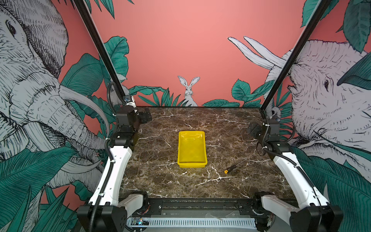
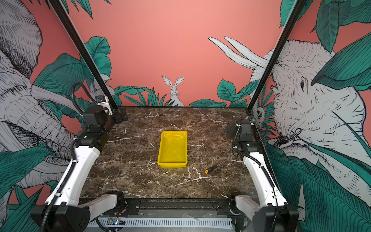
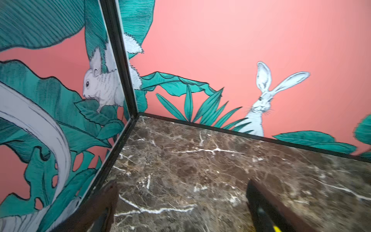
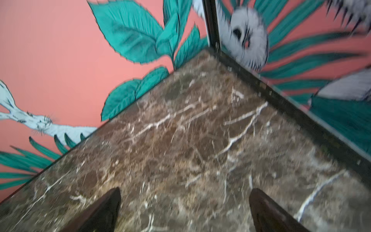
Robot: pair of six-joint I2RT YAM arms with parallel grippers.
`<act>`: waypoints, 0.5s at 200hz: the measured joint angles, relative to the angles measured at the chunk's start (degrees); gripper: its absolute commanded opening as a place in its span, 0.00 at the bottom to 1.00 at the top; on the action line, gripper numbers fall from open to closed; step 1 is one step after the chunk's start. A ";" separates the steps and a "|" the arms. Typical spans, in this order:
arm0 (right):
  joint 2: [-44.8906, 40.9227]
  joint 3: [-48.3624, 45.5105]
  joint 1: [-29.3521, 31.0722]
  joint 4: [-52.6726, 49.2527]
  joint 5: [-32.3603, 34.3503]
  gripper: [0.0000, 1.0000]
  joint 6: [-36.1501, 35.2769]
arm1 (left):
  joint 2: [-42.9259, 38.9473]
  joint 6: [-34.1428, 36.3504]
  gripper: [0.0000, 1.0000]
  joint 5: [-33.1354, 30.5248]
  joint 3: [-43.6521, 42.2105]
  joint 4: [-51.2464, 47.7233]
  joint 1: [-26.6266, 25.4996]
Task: Put the screwdriver in the bin
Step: 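Lower the right gripper onto the screwdriver handle and close it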
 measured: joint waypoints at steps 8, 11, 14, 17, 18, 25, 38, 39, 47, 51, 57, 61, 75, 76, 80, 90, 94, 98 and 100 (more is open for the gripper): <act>-0.09 -0.70 1.20 -2.58 -0.68 0.99 3.10 | 0.15 -0.50 1.00 1.73 2.14 -4.31 -0.83; -0.13 -1.01 1.68 -3.52 -0.90 0.99 4.02 | 0.37 -0.61 1.00 2.32 2.80 -5.77 -1.18; -0.22 -1.27 2.25 -4.39 -1.07 0.99 5.01 | 0.57 -0.61 1.00 3.02 3.39 -7.17 -1.64; -0.31 -1.55 2.78 -5.33 -1.18 0.99 5.95 | 0.83 -0.61 1.00 3.54 3.85 -8.44 -2.01; -0.35 -1.70 3.06 -5.77 -1.29 0.99 6.49 | 0.96 -0.59 1.00 3.89 4.04 -9.03 -2.25; -0.68 -2.19 4.50 -7.93 -1.49 0.99 8.61 | 1.57 -0.22 1.00 5.27 4.68 -11.45 -3.28; -1.62 -2.73 7.15 -12.02 -1.60 0.99 12.50 | 2.38 0.87 1.00 7.85 4.52 -14.95 -4.94; -1.77 -2.80 7.43 -12.41 -1.62 0.99 12.98 | 2.40 0.90 1.00 8.00 4.46 -15.04 -4.98; -2.56 -3.15 8.90 -14.05 -1.57 0.99 15.21 | 2.49 1.38 1.00 9.60 3.43 -15.78 -5.70; -3.04 -3.45 9.75 -14.86 -1.55 0.99 16.33 | 2.43 1.57 1.00 10.27 2.64 -16.02 -5.99; -3.76 -4.00 10.86 -15.76 -1.55 0.99 18.03 | 2.12 1.75 1.00 11.21 1.44 -16.13 -6.21; -4.15 -4.39 11.56 -16.24 -1.55 0.99 19.02 | 1.81 1.81 1.00 11.87 0.44 -16.13 -6.27; -5.14 -6.40 14.25 -17.62 -1.57 0.99 22.64 | 0.55 1.95 1.00 12.98 -3.21 -15.37 -6.27; -5.14 -6.51 14.38 -17.66 -1.57 0.99 22.77 | 0.46 1.97 1.00 13.03 -3.41 -15.28 -6.27; -5.18 -7.30 15.13 -17.94 -1.60 0.98 23.87 | -0.02 1.97 1.00 13.29 -4.61 -14.91 -6.27; -4.90 -9.22 16.76 -18.08 -2.03 0.97 25.88 | -1.05 2.01 1.00 13.66 -7.17 -13.84 -6.27; -4.52 -10.03 17.33 -18.08 -2.25 0.97 26.60 | -1.31 2.03 1.00 13.70 -7.96 -13.44 -6.27; -4.26 -10.69 17.79 -18.18 -2.51 0.97 27.45 | -1.64 2.05 1.00 13.79 -8.81 -13.00 -6.27; -3.96 -11.13 18.08 -18.18 -2.69 0.97 27.82 | -1.70 2.08 1.00 13.81 -9.05 -12.83 -6.27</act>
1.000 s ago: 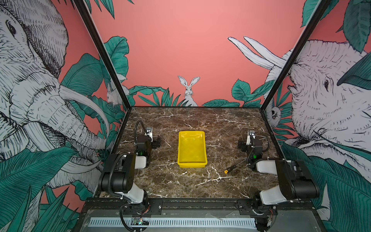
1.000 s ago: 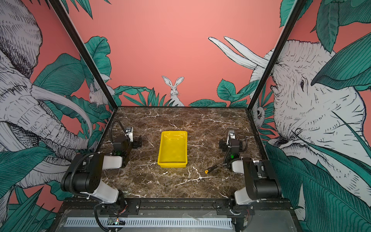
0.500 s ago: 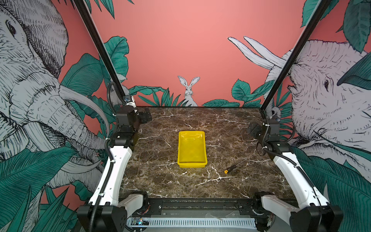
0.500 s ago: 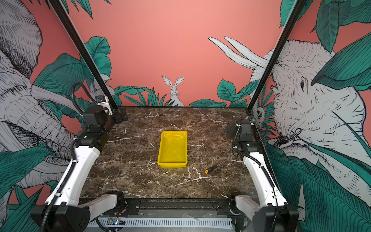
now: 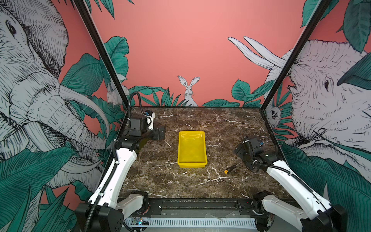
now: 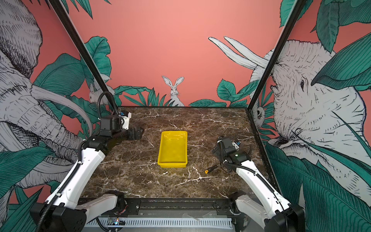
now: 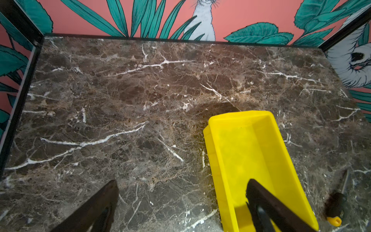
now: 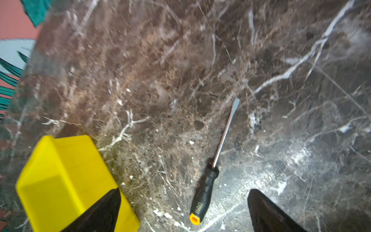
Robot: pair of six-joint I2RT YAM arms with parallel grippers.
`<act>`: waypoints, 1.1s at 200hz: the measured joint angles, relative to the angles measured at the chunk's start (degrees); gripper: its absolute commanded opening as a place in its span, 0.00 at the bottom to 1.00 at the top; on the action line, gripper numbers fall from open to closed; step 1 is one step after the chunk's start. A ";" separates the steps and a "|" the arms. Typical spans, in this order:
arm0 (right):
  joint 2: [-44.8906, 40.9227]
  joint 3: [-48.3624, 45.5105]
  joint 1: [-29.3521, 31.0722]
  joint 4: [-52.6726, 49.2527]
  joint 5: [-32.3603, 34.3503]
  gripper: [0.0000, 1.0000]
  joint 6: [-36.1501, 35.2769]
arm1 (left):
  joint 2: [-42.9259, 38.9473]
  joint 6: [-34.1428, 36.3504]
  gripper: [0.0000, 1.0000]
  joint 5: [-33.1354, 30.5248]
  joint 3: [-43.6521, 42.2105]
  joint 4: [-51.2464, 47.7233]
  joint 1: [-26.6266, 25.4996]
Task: Put the screwdriver in the bin
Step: 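Lower the right gripper onto the screwdriver handle and close it, then lift the screwdriver with the right gripper off the table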
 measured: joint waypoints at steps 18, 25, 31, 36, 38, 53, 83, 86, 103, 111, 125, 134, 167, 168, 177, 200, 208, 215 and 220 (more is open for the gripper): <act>2.21 -2.89 2.01 0.02 -0.83 0.95 3.28 | -0.24 0.04 1.00 0.02 -1.88 1.27 0.00; 2.97 -3.56 2.58 0.04 -1.05 0.93 4.11 | 0.02 0.04 1.00 0.04 -1.88 1.42 0.00; 3.65 -4.11 3.13 0.20 -1.27 0.92 4.79 | 0.24 0.02 1.00 0.07 -1.88 1.73 0.00; 4.15 -4.42 3.52 0.35 -1.40 0.91 5.22 | 0.39 -0.02 1.00 0.09 -1.88 2.01 0.00; 4.35 -4.55 3.67 0.42 -1.49 0.90 5.40 | 0.44 -0.02 1.00 0.09 -1.88 2.05 0.00; 5.62 -5.27 4.48 1.36 -1.66 0.87 6.14 | 0.74 -0.42 1.00 0.39 -1.92 2.82 0.00; 8.72 -6.29 5.14 3.85 -2.14 0.78 7.43 | 0.79 -1.07 1.00 0.96 -2.29 4.00 0.00; 9.03 -6.40 5.14 4.13 -2.27 0.77 7.43 | 0.79 -1.11 1.00 0.96 -2.36 4.00 0.00; 10.88 -6.97 5.33 5.66 -2.60 0.73 7.76 | 0.79 -1.25 1.00 0.85 -2.38 3.98 0.00; 11.82 -7.04 5.35 6.23 -2.78 0.70 7.91 | 0.79 -1.25 1.00 0.76 -2.38 4.00 0.00; 13.38 -7.08 5.35 7.39 -2.97 0.64 8.09 | 0.79 -1.25 1.00 0.57 -2.38 3.98 0.00; 14.32 -7.10 5.35 8.31 -3.10 0.62 8.00 | 0.79 -1.25 1.00 0.37 -2.38 3.98 0.00; 17.18 -7.10 5.38 10.56 -3.82 0.52 8.00 | 0.76 -1.22 1.00 -0.66 -2.38 3.98 0.00; 17.22 -7.10 5.38 10.58 -3.82 0.51 7.98 | 0.76 -1.22 1.00 -0.70 -2.40 3.98 0.00; 17.73 -7.10 5.42 10.73 -3.82 0.48 8.02 | 0.72 -1.22 1.00 -0.98 -2.40 3.98 0.00; 18.43 -7.10 5.40 11.19 -3.85 0.41 7.76 | 0.50 -1.20 1.00 -1.70 -2.43 3.98 0.00; 18.62 -7.10 5.42 11.47 -3.80 0.37 7.61 | 0.44 -1.20 1.00 -1.88 -2.45 3.98 0.00; 18.82 -7.10 5.42 11.69 -3.74 0.33 7.48 | 0.39 -1.18 1.00 -2.03 -2.47 3.96 0.00; 18.93 -7.10 5.42 11.78 -3.78 0.31 7.37 | 0.28 -1.16 1.00 -2.16 -2.49 3.98 0.00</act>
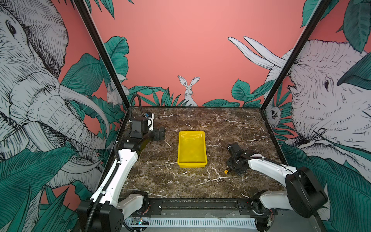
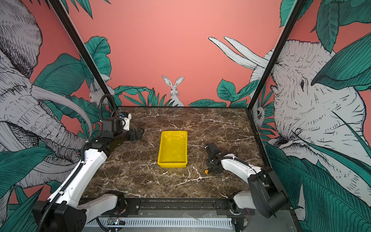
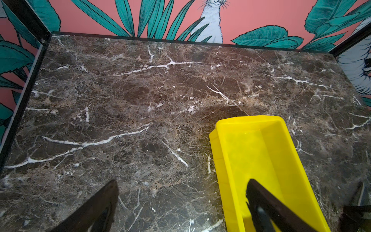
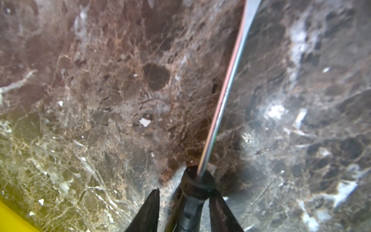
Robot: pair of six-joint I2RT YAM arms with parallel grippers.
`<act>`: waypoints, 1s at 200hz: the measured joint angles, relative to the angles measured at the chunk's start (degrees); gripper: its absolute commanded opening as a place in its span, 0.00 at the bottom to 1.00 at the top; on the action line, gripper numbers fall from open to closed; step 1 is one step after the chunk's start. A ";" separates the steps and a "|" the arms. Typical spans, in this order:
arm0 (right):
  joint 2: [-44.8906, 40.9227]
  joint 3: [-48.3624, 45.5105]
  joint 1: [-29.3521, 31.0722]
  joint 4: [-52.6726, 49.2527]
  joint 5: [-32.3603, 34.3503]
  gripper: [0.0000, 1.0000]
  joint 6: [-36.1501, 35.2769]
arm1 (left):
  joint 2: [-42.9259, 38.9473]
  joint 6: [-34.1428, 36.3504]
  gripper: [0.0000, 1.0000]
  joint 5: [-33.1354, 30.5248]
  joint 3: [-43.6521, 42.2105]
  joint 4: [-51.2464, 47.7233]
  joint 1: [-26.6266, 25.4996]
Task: Put the screwdriver in the bin
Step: 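Lift the screwdriver with the right gripper off the table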
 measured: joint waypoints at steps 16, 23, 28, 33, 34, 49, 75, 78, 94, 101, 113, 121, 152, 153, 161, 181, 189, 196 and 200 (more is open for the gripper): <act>0.22 0.00 0.00 0.11 0.20 0.27 -0.42 | -0.37 0.22 1.00 -0.46 -0.20 -0.04 0.00; 0.33 0.00 0.00 0.15 0.28 0.20 -0.68 | -0.55 0.28 1.00 -0.68 -0.22 -0.07 0.00; 0.37 0.00 0.00 0.20 0.28 0.16 -0.87 | -0.66 0.35 1.00 -0.83 -0.22 -0.07 0.00; 0.39 0.04 0.00 0.24 0.50 0.13 -0.70 | -0.74 0.37 1.00 -0.94 -0.22 -0.04 0.00; 0.39 0.07 0.00 0.26 0.52 0.13 -0.98 | -0.76 0.37 1.00 -0.96 -0.22 -0.04 0.00; 0.39 0.46 0.00 0.26 0.98 0.08 -1.66 | -0.92 0.44 1.00 -1.33 -0.22 -0.04 0.00; 0.39 0.66 0.00 0.31 1.36 0.03 -3.32 | -0.98 0.76 1.00 -1.95 -0.22 -0.09 0.00; 0.42 0.72 0.00 0.24 1.44 0.00 -3.65 | -1.01 0.79 1.00 -2.01 -0.22 -0.07 0.00; 0.68 1.53 0.00 -0.24 1.97 0.00 -5.29 | -1.22 0.83 1.00 -2.49 -0.22 -0.09 0.00; 0.87 2.19 0.00 -0.55 2.32 0.00 -6.10 | -1.38 0.85 1.00 -2.62 -0.22 -0.09 0.00; 1.18 3.72 0.00 -1.25 2.91 0.00 -7.50 | -1.55 0.94 1.00 -2.80 -0.22 -0.11 0.00; 1.31 4.72 0.00 -1.57 3.45 0.01 -8.55 | -1.64 1.01 1.00 -2.91 -0.22 -0.11 0.00; 2.23 8.76 0.00 -3.52 5.11 0.02 -13.62 | -1.66 1.20 1.00 -3.65 -0.22 -0.17 0.00; 2.27 8.96 0.00 -3.61 5.22 0.02 -13.81 | -1.66 1.22 1.00 -3.67 -0.22 -0.20 0.00; 2.67 10.16 0.00 -4.42 5.60 0.03 -15.37 | -1.66 1.25 1.00 -3.78 -0.22 -0.24 0.00; 3.72 13.68 0.00 -6.58 6.05 0.03 -20.31 | -1.70 1.29 1.00 -4.07 -0.24 -0.28 0.00; 4.00 15.21 0.00 -7.63 6.03 0.03 -22.49 | -1.73 1.31 1.00 -4.15 -0.24 -0.33 0.00; 4.13 16.50 0.02 -8.26 6.01 0.03 -24.02 | -1.77 1.38 1.00 -4.26 -0.24 -0.39 0.00; 4.17 17.35 0.04 -8.61 6.01 0.03 -25.14 | -1.79 1.42 1.00 -4.35 -0.24 -0.50 0.00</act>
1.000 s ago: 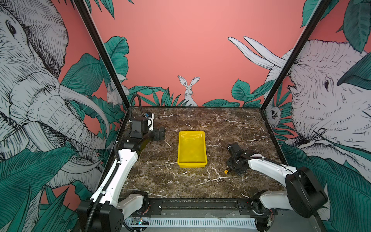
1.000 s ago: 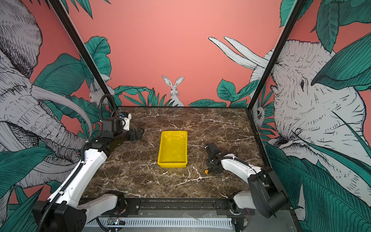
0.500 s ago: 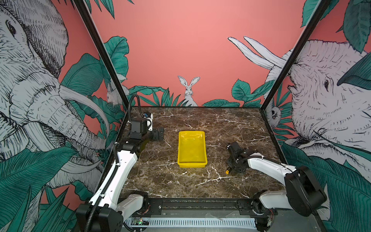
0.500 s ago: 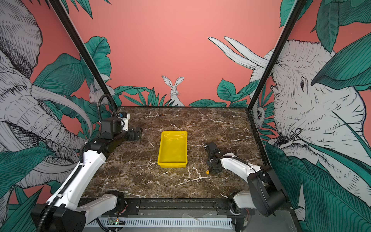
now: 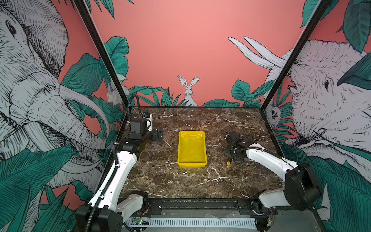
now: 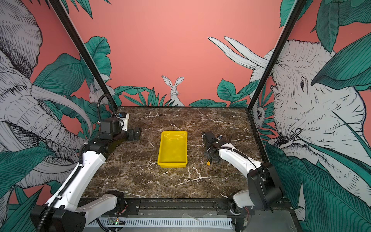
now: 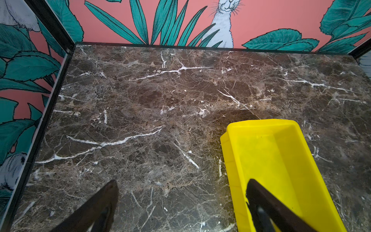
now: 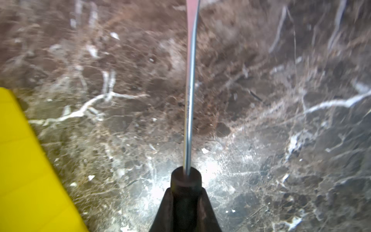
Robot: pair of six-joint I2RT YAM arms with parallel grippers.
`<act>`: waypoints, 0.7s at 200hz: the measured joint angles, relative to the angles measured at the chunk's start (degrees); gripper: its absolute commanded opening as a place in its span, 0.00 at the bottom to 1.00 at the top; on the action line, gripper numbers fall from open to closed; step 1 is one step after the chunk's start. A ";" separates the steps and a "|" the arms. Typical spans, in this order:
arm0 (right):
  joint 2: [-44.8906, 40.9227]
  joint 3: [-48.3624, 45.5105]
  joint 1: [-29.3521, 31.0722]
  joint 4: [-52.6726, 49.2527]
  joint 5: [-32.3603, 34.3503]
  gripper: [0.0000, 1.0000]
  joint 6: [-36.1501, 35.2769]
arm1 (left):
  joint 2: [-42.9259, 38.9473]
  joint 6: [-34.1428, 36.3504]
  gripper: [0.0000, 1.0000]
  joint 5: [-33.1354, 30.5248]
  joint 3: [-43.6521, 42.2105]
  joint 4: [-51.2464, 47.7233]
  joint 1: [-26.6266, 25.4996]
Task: Put the screwdriver in the bin
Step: 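Lift the screwdriver with the right gripper off the table, then carry the screwdriver over the yellow bin and lower it inside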
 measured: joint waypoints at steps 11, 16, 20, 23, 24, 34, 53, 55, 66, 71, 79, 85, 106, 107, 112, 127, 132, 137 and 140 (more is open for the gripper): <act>0.00 2.08 0.07 -0.92 -0.09 0.02 -2.49 | -0.07 0.07 1.00 -0.22 0.00 -0.11 0.00; 0.00 2.91 0.15 -1.20 -0.20 0.00 -3.56 | -0.11 0.11 1.00 -0.33 0.00 -0.13 0.00; 0.00 3.67 0.22 -1.44 -0.24 0.00 -4.52 | -0.13 0.15 1.00 -0.42 0.00 -0.13 0.00; 0.00 4.20 0.33 -1.60 -0.35 0.00 -5.25 | -0.15 0.24 1.00 -0.46 0.00 -0.15 0.02; 0.00 4.31 0.35 -1.66 -0.37 0.00 -5.40 | -0.15 0.26 1.00 -0.48 0.00 -0.15 0.00; 0.00 6.08 0.81 -2.36 -0.66 0.01 -7.41 | -0.22 0.35 1.00 -0.63 0.00 -0.20 0.00; 0.02 9.66 2.43 -3.72 -1.11 0.03 -10.43 | -0.24 0.50 1.00 -0.94 0.00 -0.26 0.02; 0.09 10.16 2.69 -3.85 -1.25 0.03 -10.75 | -0.24 0.50 1.00 -0.96 0.00 -0.26 0.02; 0.63 13.14 4.04 -5.11 -1.51 0.04 -12.26 | -0.24 0.66 1.00 -1.09 0.00 -0.28 0.02; 1.14 14.67 4.81 -5.64 -1.60 0.04 -12.92 | -0.24 0.68 1.00 -1.09 0.00 -0.28 0.02; 2.05 17.00 6.03 -6.25 -1.62 0.04 -13.88 | -0.24 0.72 1.00 -1.14 0.00 -0.35 0.02; 3.06 19.08 7.23 -6.64 -1.64 0.04 -14.60 | -0.24 0.74 1.00 -1.20 0.00 -0.42 0.02; 7.19 25.81 11.69 -7.37 -1.51 0.04 -16.50 | -0.24 0.85 1.00 -1.38 0.00 -0.44 0.02; 7.37 26.01 11.85 -7.37 -1.53 0.04 -16.55 | -0.24 0.85 1.00 -1.38 0.00 -0.44 0.02; 8.52 27.52 12.96 -7.50 -1.51 0.04 -16.87 | -0.24 0.87 1.00 -1.44 0.00 -0.44 0.00; 12.39 31.85 16.02 -7.82 -1.51 0.04 -17.88 | -0.24 0.87 1.00 -1.53 0.00 -0.48 0.02; 13.81 33.14 16.96 -7.87 -1.51 0.04 -18.14 | -0.24 0.90 1.00 -1.57 0.00 -0.50 0.02; 15.32 34.42 17.81 -7.89 -1.55 0.04 -18.43 | -0.24 0.90 1.00 -1.62 0.00 -0.50 0.02; 16.09 35.10 18.23 -7.89 -1.51 0.04 -18.56 | -0.24 0.90 1.00 -1.68 0.00 -0.50 0.02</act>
